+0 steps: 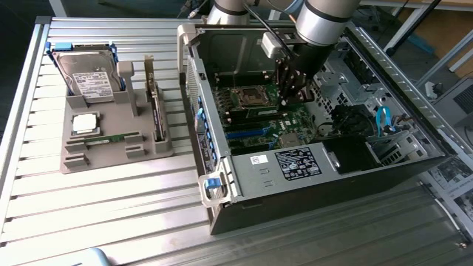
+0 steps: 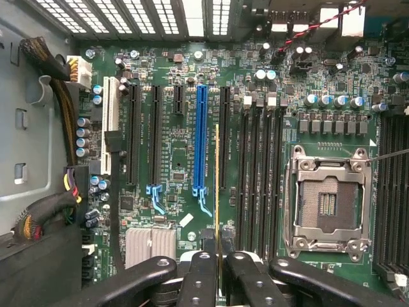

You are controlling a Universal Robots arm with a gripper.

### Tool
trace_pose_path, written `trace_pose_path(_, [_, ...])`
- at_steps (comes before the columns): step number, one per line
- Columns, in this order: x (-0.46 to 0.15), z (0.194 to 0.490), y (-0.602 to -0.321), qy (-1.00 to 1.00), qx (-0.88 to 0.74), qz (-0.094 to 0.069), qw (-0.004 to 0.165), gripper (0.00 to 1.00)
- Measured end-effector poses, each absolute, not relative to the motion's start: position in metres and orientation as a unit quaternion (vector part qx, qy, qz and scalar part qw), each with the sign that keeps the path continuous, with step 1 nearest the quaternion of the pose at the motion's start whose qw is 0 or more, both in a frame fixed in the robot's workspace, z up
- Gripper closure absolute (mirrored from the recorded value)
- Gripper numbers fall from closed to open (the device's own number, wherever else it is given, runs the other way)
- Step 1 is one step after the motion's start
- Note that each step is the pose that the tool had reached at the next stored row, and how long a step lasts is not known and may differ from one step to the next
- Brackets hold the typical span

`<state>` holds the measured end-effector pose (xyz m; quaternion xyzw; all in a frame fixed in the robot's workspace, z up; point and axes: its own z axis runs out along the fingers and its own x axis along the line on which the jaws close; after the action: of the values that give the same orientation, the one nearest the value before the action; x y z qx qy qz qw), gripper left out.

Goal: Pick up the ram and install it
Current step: 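Insert the ram into the slot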

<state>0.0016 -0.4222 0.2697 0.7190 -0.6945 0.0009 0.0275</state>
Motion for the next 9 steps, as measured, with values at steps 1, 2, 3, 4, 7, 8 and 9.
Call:
trace_pose_path(1, [0.0016,0.2695,-0.422,-0.694,0.719,0.001,0.028,0.87])
trace_pose_path(2, [0.0015,0.2692,-0.4218,-0.694,0.719,0.001,0.028,0.87])
trace_pose_path(3, [0.0015,0.2688,-0.4217,-0.694,0.719,0.001,0.027,0.87])
trace_pose_path(4, [0.0014,0.2686,-0.4215,-0.694,0.719,0.001,0.027,0.87])
trace_pose_path(7, [0.0012,0.2674,-0.421,-0.694,0.719,0.001,0.028,0.87])
trace_pose_path(8, [0.0012,0.2672,-0.4209,-0.694,0.719,0.001,0.028,0.87])
trace_pose_path(9, [0.0011,0.2669,-0.4208,-0.694,0.719,0.001,0.028,0.87])
